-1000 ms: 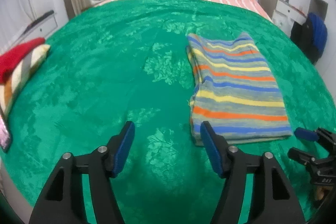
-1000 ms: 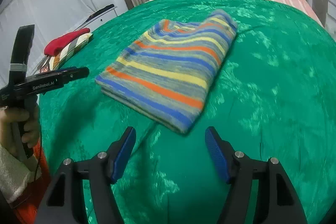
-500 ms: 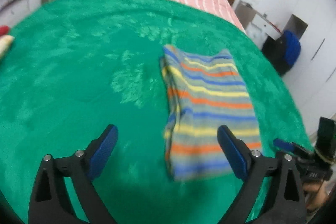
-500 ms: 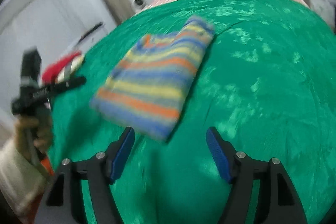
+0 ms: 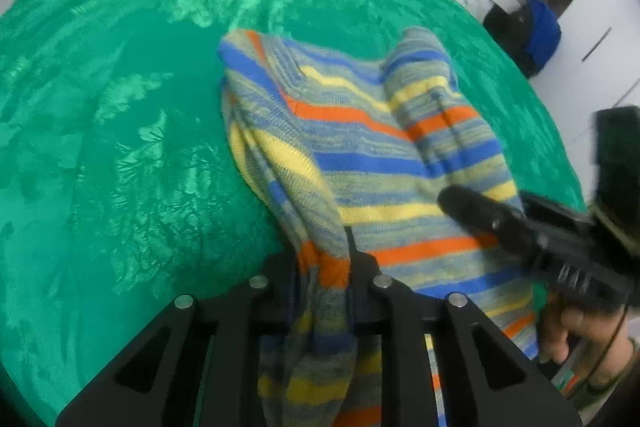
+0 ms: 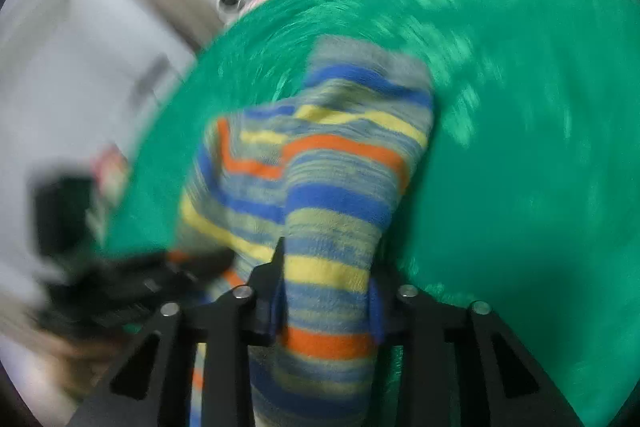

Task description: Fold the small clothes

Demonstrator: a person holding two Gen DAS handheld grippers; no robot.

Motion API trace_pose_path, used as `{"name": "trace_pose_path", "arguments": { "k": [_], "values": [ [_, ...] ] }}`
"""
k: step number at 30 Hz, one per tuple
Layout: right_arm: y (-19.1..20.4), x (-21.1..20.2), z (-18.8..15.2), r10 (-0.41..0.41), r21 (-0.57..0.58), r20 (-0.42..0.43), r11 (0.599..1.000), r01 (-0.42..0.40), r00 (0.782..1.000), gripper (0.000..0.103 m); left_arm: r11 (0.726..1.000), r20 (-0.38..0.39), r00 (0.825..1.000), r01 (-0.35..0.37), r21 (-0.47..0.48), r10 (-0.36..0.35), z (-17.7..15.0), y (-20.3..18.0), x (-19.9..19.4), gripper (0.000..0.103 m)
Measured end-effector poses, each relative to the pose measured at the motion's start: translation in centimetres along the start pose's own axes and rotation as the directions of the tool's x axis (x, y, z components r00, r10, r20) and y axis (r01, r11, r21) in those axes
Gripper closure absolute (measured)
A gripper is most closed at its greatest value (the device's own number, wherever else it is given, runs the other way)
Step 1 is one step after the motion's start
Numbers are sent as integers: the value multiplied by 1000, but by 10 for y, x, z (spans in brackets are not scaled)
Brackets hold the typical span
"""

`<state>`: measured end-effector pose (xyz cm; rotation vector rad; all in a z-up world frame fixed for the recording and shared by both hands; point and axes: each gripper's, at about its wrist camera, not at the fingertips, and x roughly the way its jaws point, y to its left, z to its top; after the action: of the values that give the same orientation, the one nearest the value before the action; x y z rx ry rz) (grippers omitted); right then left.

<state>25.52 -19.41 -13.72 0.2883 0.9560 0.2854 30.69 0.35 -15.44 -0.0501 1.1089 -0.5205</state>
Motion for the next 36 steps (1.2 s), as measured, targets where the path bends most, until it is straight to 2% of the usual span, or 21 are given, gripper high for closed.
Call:
{"name": "trace_pose_path", "arguments": {
  "k": [2, 7, 8, 10, 11, 12, 14, 15, 17, 20, 23, 24, 25, 26, 27, 28, 30, 31, 33, 35, 36],
  "values": [
    [34, -18, -5, -85, -153, 75, 984, 96, 994, 76, 1000, 39, 999, -4, -1, 4, -4, 0, -19, 88],
    [79, -69, -6, -17, -248, 235, 966, 76, 972, 76, 997, 173, 983, -64, 51, 55, -3, -10, -87, 88],
    [83, -75, -3, -1, -243, 252, 968, 64, 968, 76, 996, 189, 980, -71, 48, 61, 0, -11, -94, 85],
    [77, -77, 5, 17, -190, 260, 981, 34, 966, 75, 993, 186, 977, -112, 41, 102, 4, -9, -94, 62],
    [67, -74, 9, 16, -138, 254, 990, 20, 967, 68, 987, 177, 973, -159, 39, 150, 3, -8, -89, 35],
    [60, -70, 9, 8, -101, 243, 995, 17, 970, 61, 975, 180, 961, -219, 36, 210, -1, -5, -86, 23],
    [35, -60, 5, -58, -10, 193, 998, 61, 979, 7, 953, 218, 932, -303, 31, 289, -16, -4, -86, 23],
    [23, -58, -1, -102, 26, 170, 995, 99, 980, 0, 946, 241, 921, -322, 33, 305, -27, -5, -90, 23],
    [10, -67, -17, -157, 45, 169, 987, 152, 973, 0, 929, 304, 889, -369, 34, 342, -49, -12, -107, 20],
    [15, -95, -46, -259, -23, 173, 963, 267, 950, 0, 895, 430, 811, -445, 16, 396, -81, -34, -143, 0],
    [31, -124, -62, -327, -104, 214, 930, 354, 921, 0, 857, 560, 704, -515, -22, 437, -109, -63, -184, 0],
    [39, -139, -69, -346, -132, 240, 914, 384, 907, 0, 826, 573, 662, -561, -50, 484, -119, -75, -196, 0],
    [48, -150, -75, -362, -147, 262, 901, 408, 895, 0, 808, 567, 642, -585, -72, 516, -122, -81, -203, 0],
    [58, -165, -83, -379, -156, 293, 887, 435, 878, 0, 803, 556, 639, -589, -89, 531, -127, -88, -210, 0],
    [61, -176, -85, -387, -154, 313, 880, 448, 867, 0, 821, 547, 661, -563, -92, 514, -128, -91, -215, 0],
    [67, -190, -89, -392, -146, 343, 876, 460, 854, 0, 855, 530, 701, -510, -94, 477, -134, -93, -220, 0],
    [80, -210, -101, -399, -138, 389, 866, 481, 830, 0, 895, 474, 767, -430, -120, 432, -140, -93, -222, 0],
    [86, -216, -107, -413, -134, 400, 857, 498, 818, 0, 905, 449, 789, -405, -134, 419, -143, -93, -222, 0],
    [95, -221, -118, -436, -145, 382, 842, 519, 815, 0, 901, 433, 793, -408, -146, 429, -149, -96, -224, 0],
    [99, -225, -127, -408, -162, 360, 858, 487, 839, 0, 888, 409, 791, -439, -140, 456, -155, -105, -224, 0],
    [99, -225, -129, -400, -159, 335, 869, 469, 853, 0, 886, 393, 797, -443, -134, 458, -158, -108, -227, 0]
  ]
}}
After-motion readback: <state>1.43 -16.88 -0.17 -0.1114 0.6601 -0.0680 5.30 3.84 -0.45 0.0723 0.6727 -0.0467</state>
